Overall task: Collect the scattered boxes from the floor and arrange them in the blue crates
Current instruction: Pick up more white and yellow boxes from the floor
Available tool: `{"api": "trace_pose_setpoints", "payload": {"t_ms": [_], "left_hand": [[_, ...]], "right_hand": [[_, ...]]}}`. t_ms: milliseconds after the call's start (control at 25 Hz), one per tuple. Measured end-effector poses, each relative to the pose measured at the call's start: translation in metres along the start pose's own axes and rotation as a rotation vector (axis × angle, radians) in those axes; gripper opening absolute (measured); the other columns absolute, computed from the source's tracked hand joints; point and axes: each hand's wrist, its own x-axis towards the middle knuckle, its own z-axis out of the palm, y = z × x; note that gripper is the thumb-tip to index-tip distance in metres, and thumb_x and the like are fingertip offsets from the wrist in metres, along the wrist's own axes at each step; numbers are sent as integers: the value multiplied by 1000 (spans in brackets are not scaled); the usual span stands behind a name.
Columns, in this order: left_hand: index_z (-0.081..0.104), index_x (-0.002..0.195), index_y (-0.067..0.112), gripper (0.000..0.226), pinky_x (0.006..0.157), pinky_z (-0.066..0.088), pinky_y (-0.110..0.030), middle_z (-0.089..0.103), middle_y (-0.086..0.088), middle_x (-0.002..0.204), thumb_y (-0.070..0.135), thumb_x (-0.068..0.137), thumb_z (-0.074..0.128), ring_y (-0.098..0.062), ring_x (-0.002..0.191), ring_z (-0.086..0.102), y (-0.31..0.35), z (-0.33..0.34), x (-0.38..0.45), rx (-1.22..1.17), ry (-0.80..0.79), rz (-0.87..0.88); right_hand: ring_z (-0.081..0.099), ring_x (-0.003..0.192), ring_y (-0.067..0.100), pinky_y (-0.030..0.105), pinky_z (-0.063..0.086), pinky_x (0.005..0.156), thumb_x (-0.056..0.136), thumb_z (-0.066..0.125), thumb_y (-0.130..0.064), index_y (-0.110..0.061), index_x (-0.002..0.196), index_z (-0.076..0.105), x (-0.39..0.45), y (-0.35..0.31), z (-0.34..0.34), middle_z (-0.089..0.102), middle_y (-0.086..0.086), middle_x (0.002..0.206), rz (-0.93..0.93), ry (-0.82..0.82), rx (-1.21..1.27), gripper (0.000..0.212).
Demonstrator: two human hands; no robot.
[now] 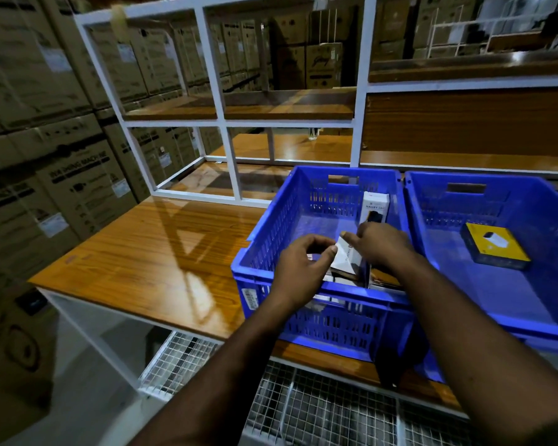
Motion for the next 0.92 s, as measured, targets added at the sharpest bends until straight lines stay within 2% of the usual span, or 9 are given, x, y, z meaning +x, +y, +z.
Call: {"api": "trace_pose_setpoints", "payload": {"t_ms": [200,360,440,520,560,760,920], "left_hand": [[69,101,18,8,79,53,-18,72,7,97,20,94,66,-3,90,66,-11,-21,-13,-103,111,0],[66,114,9,23,75,46,-5,67,-3,110,18,93,67,-7,98,61,-19,-51,-27,2,214,7],[61,123,9,36,84,50,-13,61,-6,118,26,92,68,-14,108,58,-27,-75,-34,95,244,-13],[56,132,12,48,96,51,-35,57,-6,127,34,91,66,-17,116,56,-38,-103,-47,210,291,-33],[52,136,13,51,100,49,-39,55,-5,132,37,92,65,-17,120,54,-42,-119,-57,261,317,-60],[41,146,16,56,106,43,-42,45,-8,144,39,97,57,-24,132,46,-63,-193,-139,373,447,-247],[44,144,13,57,106,43,-39,48,-11,143,43,97,56,-26,130,49,-84,-249,-255,370,611,-430]], "right_hand": [[61,102,33,40,51,81,94,48,-60,-14,110,65,-10,-21,-11,69,10,107,-100,225,113,52],[60,107,31,39,51,84,91,52,-59,-16,111,66,-30,-72,-5,69,9,110,-224,272,268,49],[57,111,32,40,49,88,92,54,-56,-15,115,63,-46,-105,3,67,11,114,-306,258,340,48],[52,115,34,41,45,91,93,55,-51,-14,121,59,-71,-137,12,62,14,118,-389,236,367,47],[50,116,34,41,43,92,93,54,-51,-14,123,57,-84,-152,18,60,15,120,-427,228,375,48],[46,125,32,42,41,101,93,55,-51,-15,131,52,-160,-222,56,55,12,130,-605,193,439,53],[45,124,29,42,44,99,95,52,-51,-18,133,50,-253,-284,103,53,9,130,-733,-10,472,50]]}}
